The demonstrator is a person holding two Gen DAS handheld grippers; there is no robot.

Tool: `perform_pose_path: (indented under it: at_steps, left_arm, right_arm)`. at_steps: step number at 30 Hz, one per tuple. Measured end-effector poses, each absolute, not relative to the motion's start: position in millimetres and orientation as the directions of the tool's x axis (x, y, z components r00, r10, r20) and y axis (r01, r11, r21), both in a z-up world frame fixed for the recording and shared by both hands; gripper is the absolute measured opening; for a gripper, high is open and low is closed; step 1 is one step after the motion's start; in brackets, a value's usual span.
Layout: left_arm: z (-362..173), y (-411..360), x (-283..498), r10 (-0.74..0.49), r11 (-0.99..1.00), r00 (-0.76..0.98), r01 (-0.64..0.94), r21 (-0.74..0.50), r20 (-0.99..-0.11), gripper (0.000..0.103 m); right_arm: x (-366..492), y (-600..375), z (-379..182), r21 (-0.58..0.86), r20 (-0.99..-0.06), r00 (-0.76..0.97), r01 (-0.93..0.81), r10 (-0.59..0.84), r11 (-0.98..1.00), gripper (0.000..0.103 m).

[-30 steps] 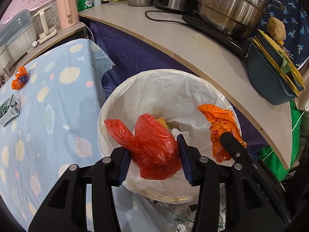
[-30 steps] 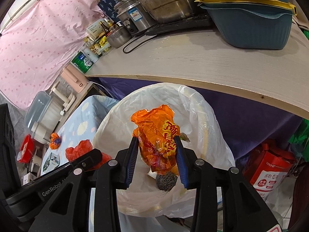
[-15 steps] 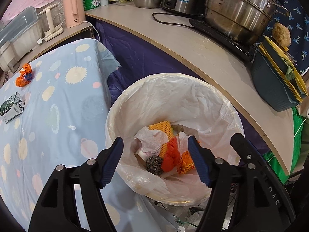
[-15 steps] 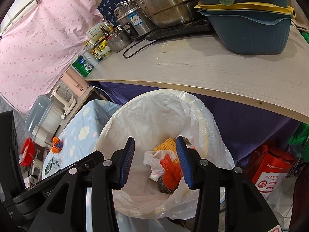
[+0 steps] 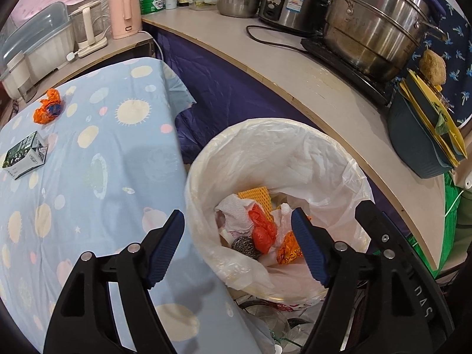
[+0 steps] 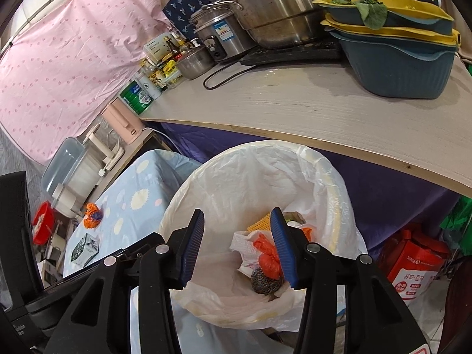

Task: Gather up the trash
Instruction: 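Move both tools back to the table toward the green carton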

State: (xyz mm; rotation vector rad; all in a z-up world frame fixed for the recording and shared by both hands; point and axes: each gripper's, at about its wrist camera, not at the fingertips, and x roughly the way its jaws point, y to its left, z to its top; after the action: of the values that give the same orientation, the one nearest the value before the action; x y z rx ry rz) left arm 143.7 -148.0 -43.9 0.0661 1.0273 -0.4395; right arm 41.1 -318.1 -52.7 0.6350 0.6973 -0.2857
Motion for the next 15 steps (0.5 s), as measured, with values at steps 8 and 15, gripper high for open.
perform_pose_path:
  at_steps: [8,15]
  left_arm:
    - [-36.3,-92.7,155.9,-0.304,0.939,0.471,0.296,-0.176,-0.828,0.072]
    - [-33.8,-17.4,172.2,-0.252,0.968,0.505,0.140,-0.210,-0.826,0.077]
  right_arm:
    - [58.0,-286.1,-47.9,0.427,-0.678,0.735,0.407,-0.012,0.807,0.046]
    - [83.9,-242.6,-45.1,0.405,-0.685,0.728,0.345,0.031,0.847,0.046]
